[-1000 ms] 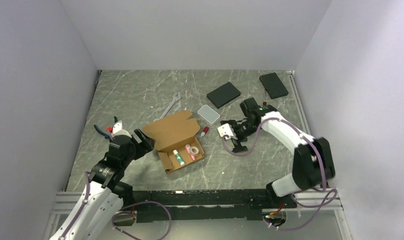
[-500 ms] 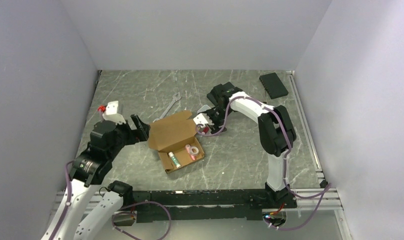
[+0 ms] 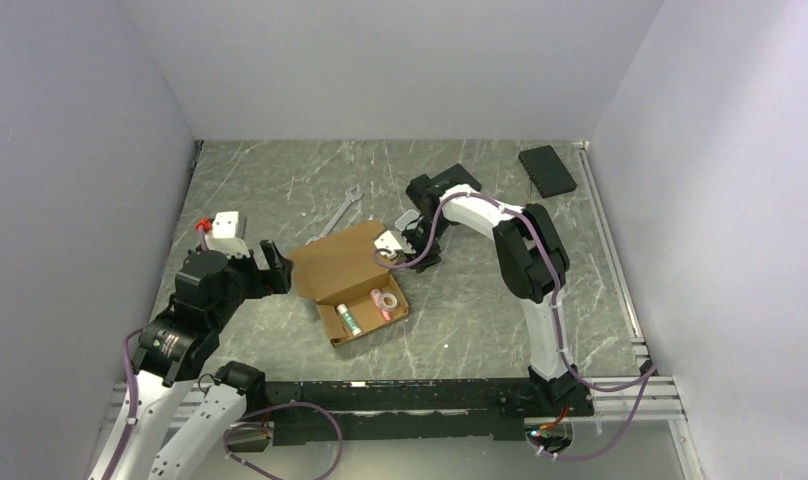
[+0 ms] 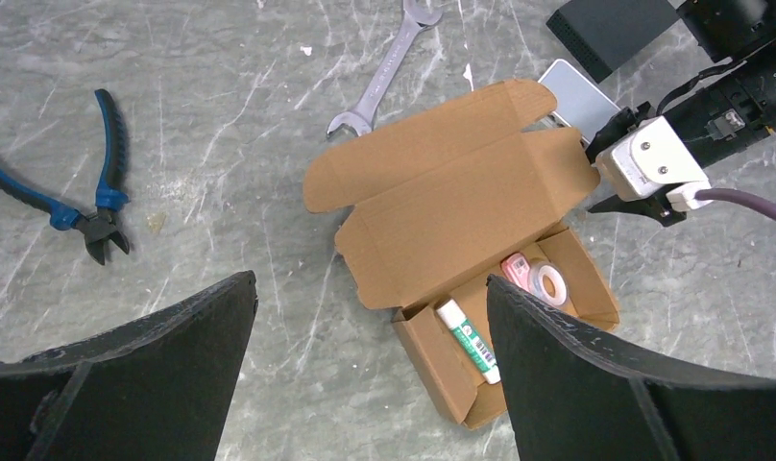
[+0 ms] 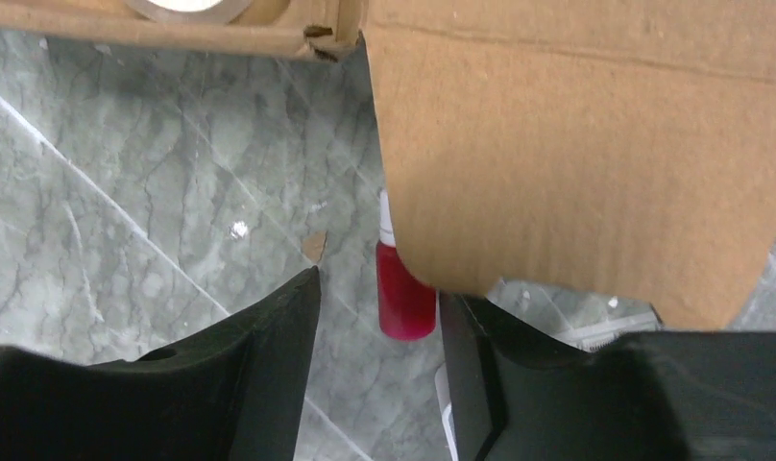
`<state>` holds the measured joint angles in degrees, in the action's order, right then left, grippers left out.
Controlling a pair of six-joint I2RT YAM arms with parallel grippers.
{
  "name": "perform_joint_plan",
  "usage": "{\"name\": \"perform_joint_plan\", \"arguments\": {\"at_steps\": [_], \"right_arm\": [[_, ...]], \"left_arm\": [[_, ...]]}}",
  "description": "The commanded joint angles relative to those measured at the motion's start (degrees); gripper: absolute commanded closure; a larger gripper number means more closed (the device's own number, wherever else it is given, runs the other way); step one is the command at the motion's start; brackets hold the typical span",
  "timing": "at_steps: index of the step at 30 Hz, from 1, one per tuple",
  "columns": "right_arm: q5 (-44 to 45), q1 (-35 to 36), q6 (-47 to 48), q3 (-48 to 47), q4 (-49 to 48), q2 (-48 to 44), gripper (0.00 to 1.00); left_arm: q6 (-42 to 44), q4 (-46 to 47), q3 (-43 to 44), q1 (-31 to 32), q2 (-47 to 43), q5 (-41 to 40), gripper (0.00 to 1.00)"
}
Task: Fold the paper box
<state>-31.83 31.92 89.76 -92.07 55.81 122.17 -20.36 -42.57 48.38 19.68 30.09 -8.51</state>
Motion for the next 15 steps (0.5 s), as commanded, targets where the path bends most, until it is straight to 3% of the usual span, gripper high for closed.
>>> {"name": "perform_joint_plan", "arguments": {"at_steps": [1, 11, 15], "right_arm": [[0.5, 1.0, -1.2, -2.7, 1.8, 1.4, 0.50], [4.8, 1.0, -7.1, 3.6, -2.3, -1.0, 0.77], [6.0, 0.7, -11.0, 10.3, -4.4, -5.9, 0.96]], "left_arm": [[1.4, 0.4, -0.1, -0.3, -0.2, -1.2, 0.06], [1.4, 0.1, -0.2, -0.3, -1.4, -2.1, 0.07], [1.4, 0.0, -0.3, -0.3, -1.4, -1.9, 0.06]]}}
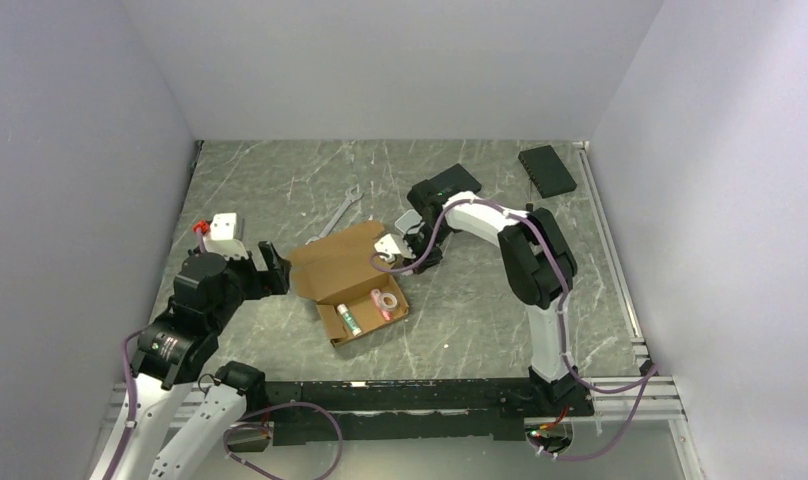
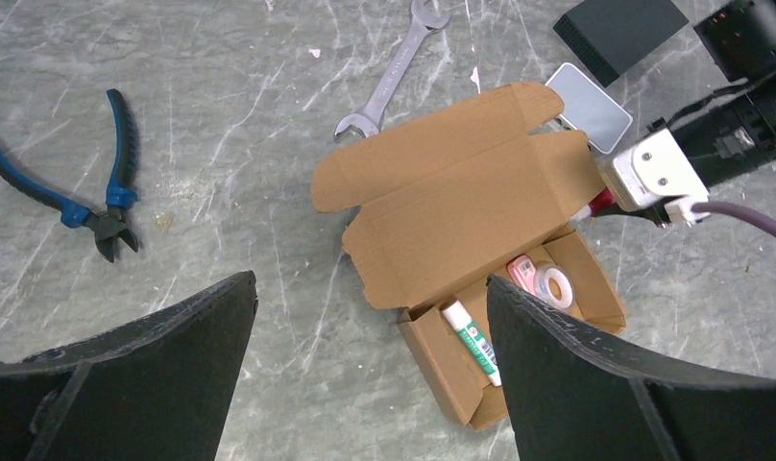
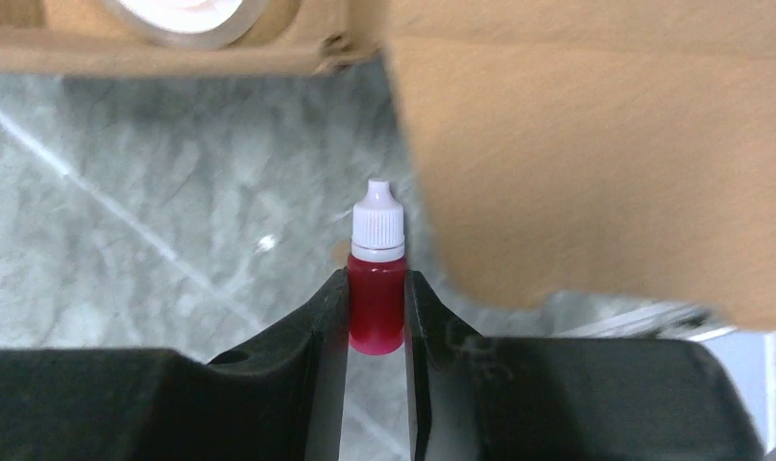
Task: Fold the paper box
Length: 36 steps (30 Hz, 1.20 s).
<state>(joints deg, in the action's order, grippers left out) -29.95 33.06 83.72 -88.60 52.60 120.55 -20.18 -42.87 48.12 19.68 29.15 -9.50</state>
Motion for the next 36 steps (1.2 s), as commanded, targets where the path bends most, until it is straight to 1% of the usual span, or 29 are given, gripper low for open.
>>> {"name": "perform_joint_plan", "arguments": {"at_steps": [1, 5, 9, 11, 14, 16, 19, 20, 23, 27, 28, 33, 36], "right_arm": [[4.2, -0.6, -5.9, 8.7, -2.0, -5.8, 1.00], [5.8, -1.5, -12.7, 14.8, -5.6, -12.8, 1.00], [6.4, -2.2, -19.8, 17.3, -5.7, -18.8, 1.00], [4.6, -2.2, -22.2, 17.2, -4.4, -21.2, 1.00], [0.0, -1.8, -28.3, 16.3, -5.0, -23.8, 1.00], [-5.0, -0.9, -33.0, 15.4, -5.8, -25.0, 1.00], [-13.2, 2.1, -38.6, 14.7, -7.6, -24.9, 1.00], [-13.8, 3.6, -40.5, 14.6, -8.6, -24.4, 1.00], [-13.2, 8.4, -46.4, 12.8, -10.7, -21.7, 0.99], [-10.6, 12.1, -53.7, 10.7, -14.6, -17.8, 0.99], [-9.3, 12.9, -55.0, 10.6, -15.7, -17.1, 0.98], [-2.4, 14.4, -59.4, 11.9, -20.1, -15.4, 0.86], [-1.4, 14.7, -59.9, 11.8, -20.6, -15.2, 0.71]], "left_arm": [[1.3, 0.3, -0.1, -0.3, -0.4, -0.9, 0.06], [1.2, 0.2, 0.0, -0.3, -0.5, -0.8, 0.07], [1.2, 0.2, -0.1, -0.3, -0.8, -1.0, 0.07], [1.2, 0.2, -0.1, -0.3, -1.0, -1.1, 0.07], [1.1, 0.1, -0.2, -0.3, -1.0, -1.3, 0.06], [1.1, 0.1, -0.1, -0.3, -0.8, -1.4, 0.06], [1.1, 0.0, -0.1, -0.3, -0.5, -1.7, 0.06], [1.1, -0.1, -0.1, -0.3, -0.4, -1.8, 0.06], [1.0, -0.4, 0.0, -0.3, -0.4, -2.5, 0.06], [1.1, -0.2, -0.1, -0.5, -0.8, -2.6, 0.06], [1.1, -0.1, -0.1, -0.5, -0.9, -2.5, 0.06], [1.4, 0.8, -0.5, -0.8, -1.2, -0.8, 0.04], [1.5, 1.3, -0.7, -0.8, -0.9, 0.9, 0.03]]}}
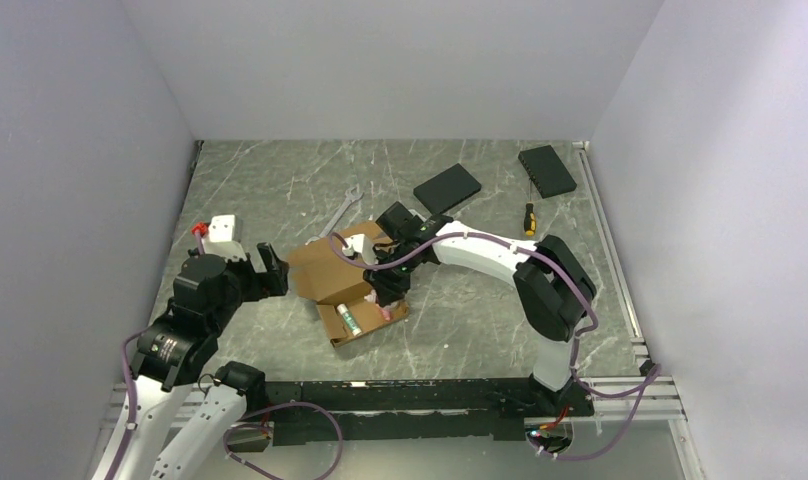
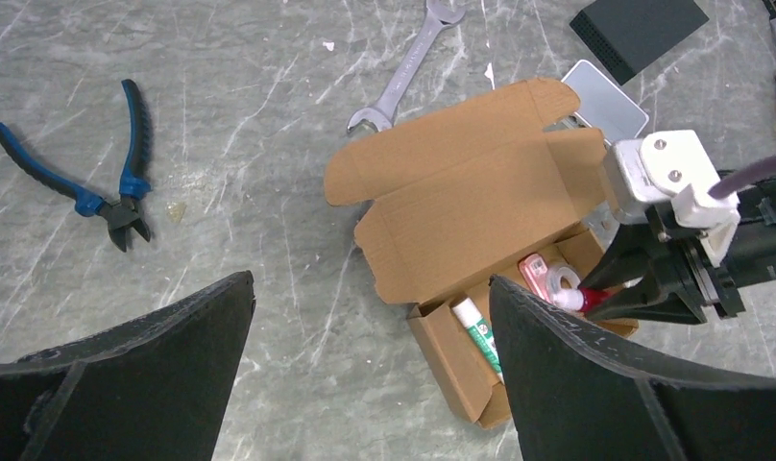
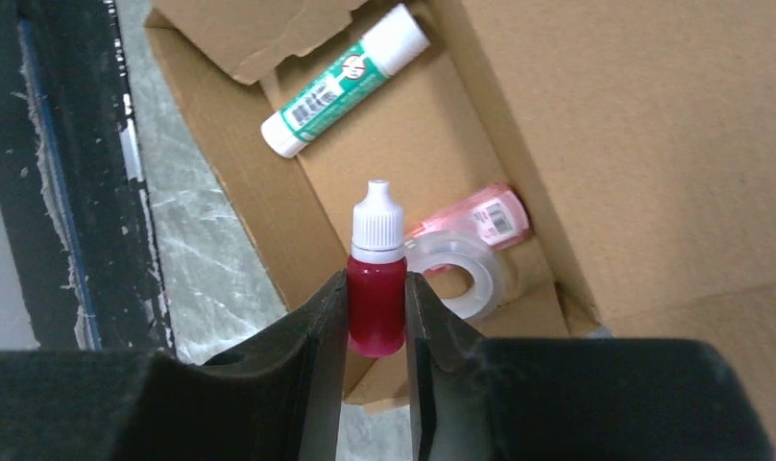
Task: Fold the paper box
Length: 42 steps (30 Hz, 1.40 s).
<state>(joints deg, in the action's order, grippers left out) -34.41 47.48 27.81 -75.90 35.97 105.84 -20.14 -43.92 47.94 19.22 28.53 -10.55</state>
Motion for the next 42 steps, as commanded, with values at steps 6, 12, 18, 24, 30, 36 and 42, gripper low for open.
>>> {"name": "perform_joint_plan", "arguments": {"at_steps": [6, 12, 18, 24, 30, 36, 42], "right_arm": [[1.7, 0.3, -3.0, -0.7, -3.1, -3.3, 0.52], [-2.5, -2.7, 0.7, 0.5, -1.2, -7.4, 0.50], [-10.1, -8.6, 4.1, 2.9, 0.1, -13.5, 0.50], [-12.5, -11.9, 4.5, 4.9, -1.1, -15.7, 0.50], [-12.2, -12.0, 5.4, 5.1, -0.8, -15.3, 0.50], [-12.0, -12.0, 6.0, 5.2, -0.5, -14.4, 0.50], [-12.0, -12.1, 6.6, 5.1, 0.4, -13.4, 0.50]], "left_arm": [[0.4, 4.2, -1.6, -0.3, -0.5, 7.2, 0.00], [-9.7, 2.6, -3.8, -0.3, -1.0, 13.6, 0.00], [-25.8, 4.3, -10.6, -0.3, -5.0, 18.1, 0.09], [-36.3, 0.6, -11.8, -0.3, 2.9, 21.4, 0.42], [-41.1, -7.5, -10.0, 2.6, 14.5, 14.4, 0.49], [-44.8, -4.5, -9.9, 13.1, 21.2, 6.1, 0.48], [-45.3, -2.1, -9.3, 17.3, 29.9, 1.1, 0.48]]}}
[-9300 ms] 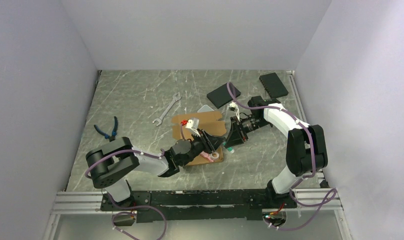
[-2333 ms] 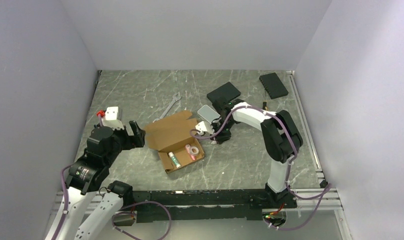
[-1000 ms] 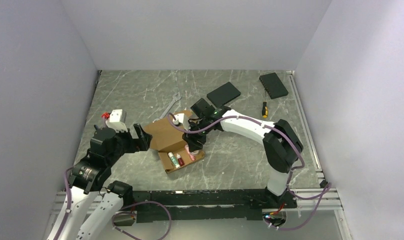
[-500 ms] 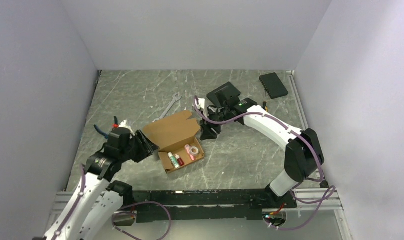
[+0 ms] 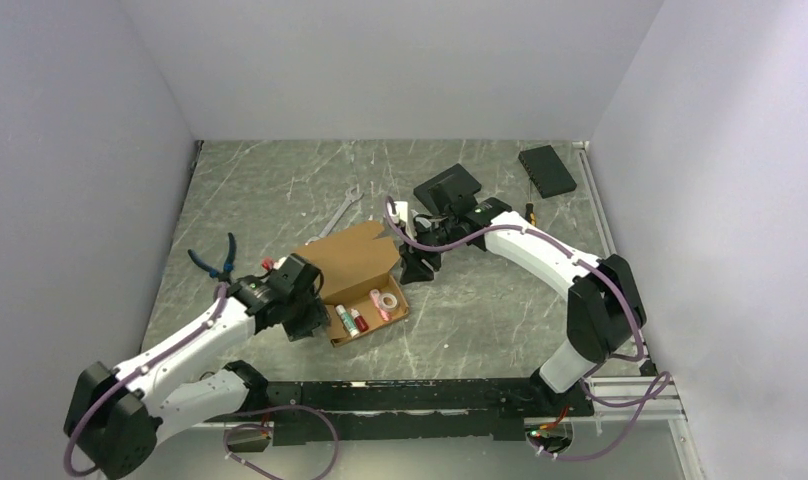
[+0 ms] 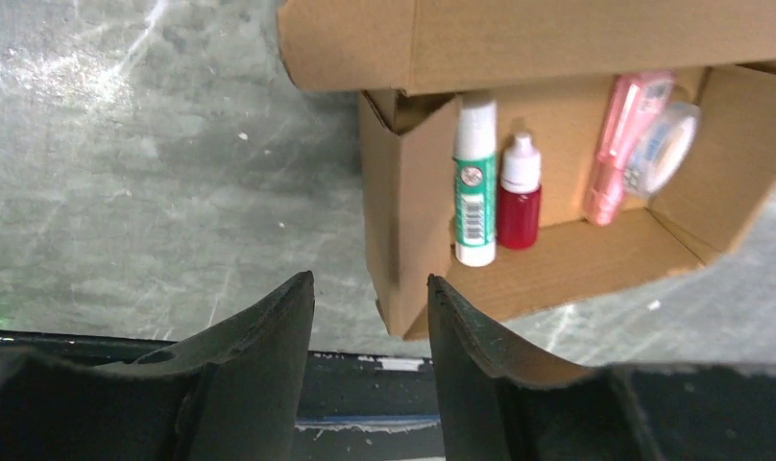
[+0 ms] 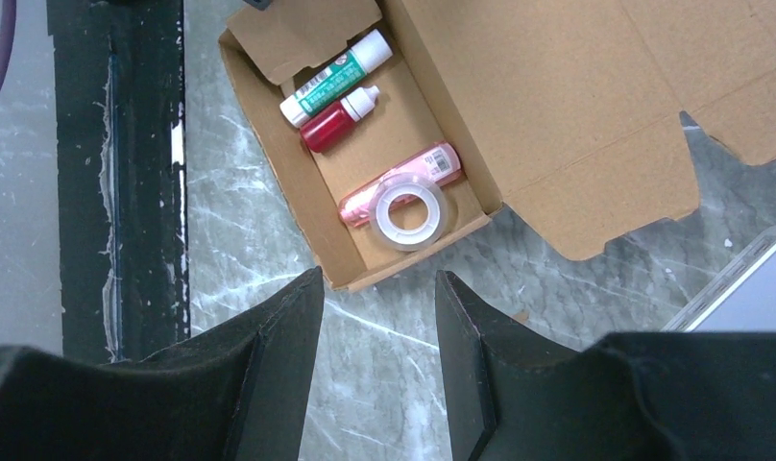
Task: Fold the paper box
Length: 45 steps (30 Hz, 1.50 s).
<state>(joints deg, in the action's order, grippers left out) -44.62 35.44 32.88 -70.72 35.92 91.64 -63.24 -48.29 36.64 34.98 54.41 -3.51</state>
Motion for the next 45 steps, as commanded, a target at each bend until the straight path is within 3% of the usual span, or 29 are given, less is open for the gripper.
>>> {"name": "perform_joint_plan", "arguments": {"at_steps": [1, 7, 16, 18, 26, 37, 40, 42, 45], "right_arm": [[-1.8, 0.0, 1.6, -0.1, 0.5, 0.9, 0.50], [-1.8, 0.0, 2.3, -0.3, 1.1, 1.4, 0.50], [-1.6, 0.0, 3.0, -0.4, 1.8, 2.1, 0.51], [-1.6, 0.0, 3.1, -0.5, 1.9, 2.1, 0.51], [-4.7, -3.2, 2.5, -0.8, 2.8, -0.1, 0.51], [-10.0, -15.3, 1.8, 3.3, -1.2, -12.3, 0.50], [-8.3, -19.4, -1.2, 9.2, -10.1, -18.8, 0.34], [-8.6, -22.7, -5.7, 15.1, -20.6, -23.0, 0.04], [-15.4, -28.5, -18.9, 24.1, -34.0, -24.3, 0.00]], "left_arm": [[-2.1, 2.7, 1.9, 1.7, 5.3, -6.5, 0.48], [-1.1, 5.3, 1.8, 1.8, 10.7, -7.8, 0.51], [3.5, 8.5, 2.7, 1.9, 18.1, -7.3, 0.93], [5.8, 9.5, 3.3, 1.9, 19.4, -7.1, 0.98], [19.2, 15.9, 7.9, 3.5, 25.2, -4.3, 1.00], [20.7, 13.7, 21.6, 9.9, 40.1, -8.3, 0.96], [20.0, 13.3, 23.5, 10.8, 42.1, -9.1, 0.91], [19.5, 13.9, 23.6, 10.8, 42.7, -8.9, 0.87], [19.0, 14.9, 23.3, 10.9, 42.7, -8.6, 0.81]]}}
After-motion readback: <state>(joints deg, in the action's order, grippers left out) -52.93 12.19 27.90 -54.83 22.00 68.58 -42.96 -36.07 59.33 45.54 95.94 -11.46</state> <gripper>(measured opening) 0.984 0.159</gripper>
